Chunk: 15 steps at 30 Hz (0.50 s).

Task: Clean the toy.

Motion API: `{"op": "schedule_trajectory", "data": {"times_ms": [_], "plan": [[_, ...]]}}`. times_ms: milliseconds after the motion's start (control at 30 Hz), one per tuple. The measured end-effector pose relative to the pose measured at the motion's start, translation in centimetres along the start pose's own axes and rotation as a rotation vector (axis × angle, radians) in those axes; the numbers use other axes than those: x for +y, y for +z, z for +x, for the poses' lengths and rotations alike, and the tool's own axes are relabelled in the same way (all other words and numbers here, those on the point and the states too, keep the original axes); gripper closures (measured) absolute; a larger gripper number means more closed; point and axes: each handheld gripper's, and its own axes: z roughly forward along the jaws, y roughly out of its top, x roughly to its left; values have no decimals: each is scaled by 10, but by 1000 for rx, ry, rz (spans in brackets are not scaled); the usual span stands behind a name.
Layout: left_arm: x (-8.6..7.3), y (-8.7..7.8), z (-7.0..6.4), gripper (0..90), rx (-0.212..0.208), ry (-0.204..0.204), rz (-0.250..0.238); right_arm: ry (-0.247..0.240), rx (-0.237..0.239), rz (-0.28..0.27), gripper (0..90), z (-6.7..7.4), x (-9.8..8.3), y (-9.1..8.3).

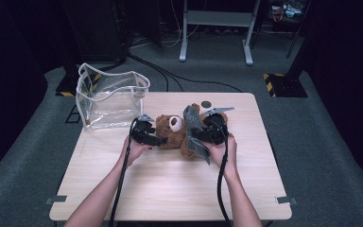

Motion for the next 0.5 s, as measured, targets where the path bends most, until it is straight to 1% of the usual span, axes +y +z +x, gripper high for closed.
{"op": "schedule_trajectory", "data": {"times_ms": [33,67,100,133,167,200,267,300,333,400,467,500], "plan": [[0,0,0,178,1,3,-1,1,0,-1,728,0,1,-1],[0,1,-1,179,4,-6,-8,-13,0,-2,728,-1,2,0],[0,1,-1,180,5,-1,-5,-3,-1,6,727,1,4,1],[0,1,-1,184,6,0,-5,-16,-2,6,727,2,7,3],[0,2,-1,189,10,0,-8,-20,0,19,727,4,10,7],[1,2,-1,193,11,1,-10,-27,5,26,726,6,14,12],[1,1,-1,199,12,0,-9,-36,7,72,724,10,19,26],[1,1,-1,201,14,-3,-10,-32,8,90,723,13,18,36],[1,1,-1,202,15,-2,-8,-44,-2,119,722,14,15,46],[0,2,-1,203,14,-16,-14,-21,-3,163,722,17,4,63],[0,3,-1,207,15,-17,-12,-20,-15,192,724,16,-8,75],[0,3,0,207,15,-17,-9,-19,-22,196,725,15,-14,79]]}}
